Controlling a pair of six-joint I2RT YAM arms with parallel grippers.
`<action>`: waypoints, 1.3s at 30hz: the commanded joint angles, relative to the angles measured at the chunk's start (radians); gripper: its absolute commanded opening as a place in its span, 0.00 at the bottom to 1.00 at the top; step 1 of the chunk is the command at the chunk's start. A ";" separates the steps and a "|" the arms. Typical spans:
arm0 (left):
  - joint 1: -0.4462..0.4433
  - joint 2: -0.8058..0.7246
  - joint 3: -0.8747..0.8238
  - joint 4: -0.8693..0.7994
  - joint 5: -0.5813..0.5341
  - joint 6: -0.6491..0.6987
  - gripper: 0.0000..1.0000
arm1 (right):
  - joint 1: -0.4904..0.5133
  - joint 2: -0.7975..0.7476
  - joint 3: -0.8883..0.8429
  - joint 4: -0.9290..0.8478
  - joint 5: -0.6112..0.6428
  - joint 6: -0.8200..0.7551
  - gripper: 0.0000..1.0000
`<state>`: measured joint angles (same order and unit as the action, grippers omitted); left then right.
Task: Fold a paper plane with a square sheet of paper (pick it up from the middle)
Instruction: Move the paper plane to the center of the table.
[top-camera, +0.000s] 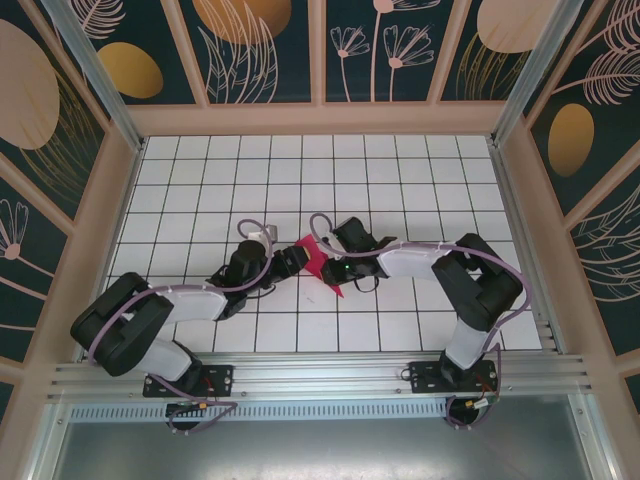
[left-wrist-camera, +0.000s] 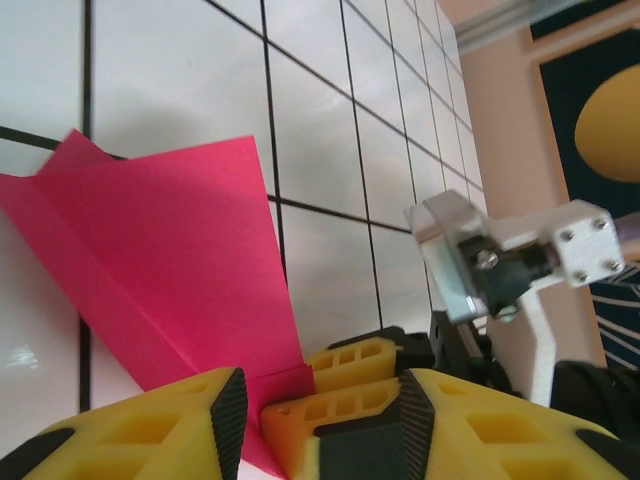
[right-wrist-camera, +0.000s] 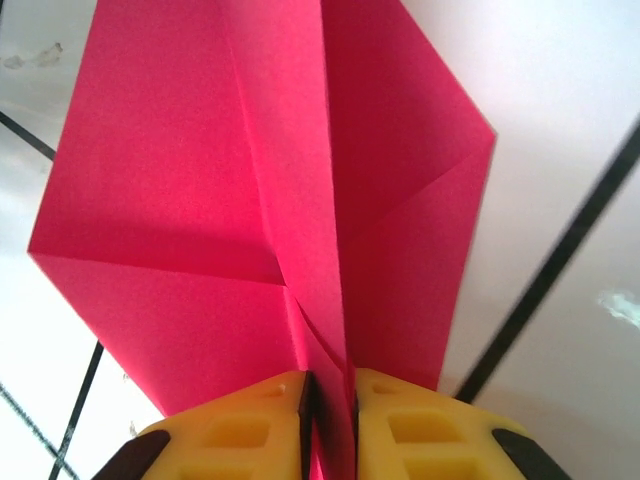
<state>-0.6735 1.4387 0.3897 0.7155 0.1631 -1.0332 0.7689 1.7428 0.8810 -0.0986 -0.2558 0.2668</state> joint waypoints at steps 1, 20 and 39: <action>-0.004 -0.095 -0.045 -0.071 -0.139 -0.020 0.48 | 0.057 0.049 0.055 -0.107 0.185 -0.012 0.18; -0.004 -0.346 -0.165 -0.211 -0.265 -0.031 0.52 | 0.207 0.073 0.204 -0.223 0.373 0.066 0.22; -0.004 -0.315 -0.140 -0.205 -0.247 -0.019 0.53 | 0.198 0.100 0.298 -0.318 0.467 0.109 0.04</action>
<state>-0.6735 1.1378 0.2310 0.5117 -0.0872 -1.0599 0.9703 1.8893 1.1553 -0.3435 0.1516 0.3393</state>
